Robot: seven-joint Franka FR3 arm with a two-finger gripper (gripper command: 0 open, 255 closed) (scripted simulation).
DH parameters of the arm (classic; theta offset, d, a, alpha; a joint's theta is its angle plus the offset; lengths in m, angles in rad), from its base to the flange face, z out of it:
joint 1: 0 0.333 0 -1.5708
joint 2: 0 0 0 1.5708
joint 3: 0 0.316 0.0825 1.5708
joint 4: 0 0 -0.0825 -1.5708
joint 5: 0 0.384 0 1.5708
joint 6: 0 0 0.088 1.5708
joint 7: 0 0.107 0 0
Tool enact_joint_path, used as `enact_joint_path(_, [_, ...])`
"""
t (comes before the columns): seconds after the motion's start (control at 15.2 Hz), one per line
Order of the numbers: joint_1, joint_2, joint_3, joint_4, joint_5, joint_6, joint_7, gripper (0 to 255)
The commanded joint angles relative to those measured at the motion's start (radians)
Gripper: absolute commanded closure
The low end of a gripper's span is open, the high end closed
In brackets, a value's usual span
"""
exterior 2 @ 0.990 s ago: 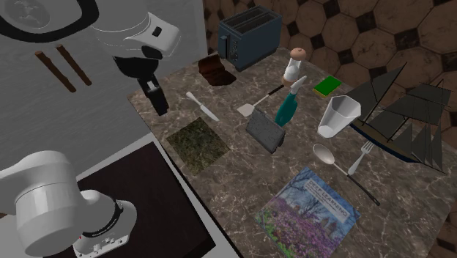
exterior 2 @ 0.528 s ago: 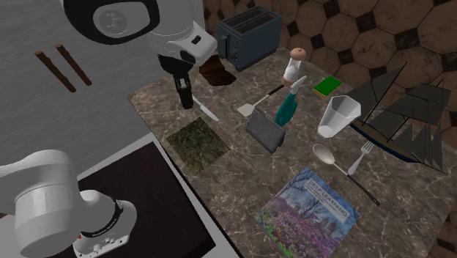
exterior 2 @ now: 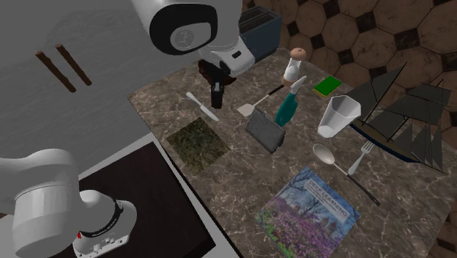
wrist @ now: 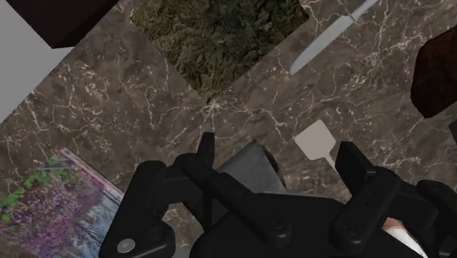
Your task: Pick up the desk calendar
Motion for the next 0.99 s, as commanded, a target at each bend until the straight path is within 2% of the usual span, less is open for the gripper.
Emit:
enact_joint_path(0.0, [-0.018, 0.068, -0.001, 0.037, -0.005, 0.036, 0.069, 0])
enact_joint_path(0.4, [-0.059, 0.254, -0.02, 0.161, -0.023, 0.109, 0.264, 0])
enact_joint_path(0.92, [-0.102, 0.471, -0.082, 0.327, -0.029, 0.174, 0.496, 0])
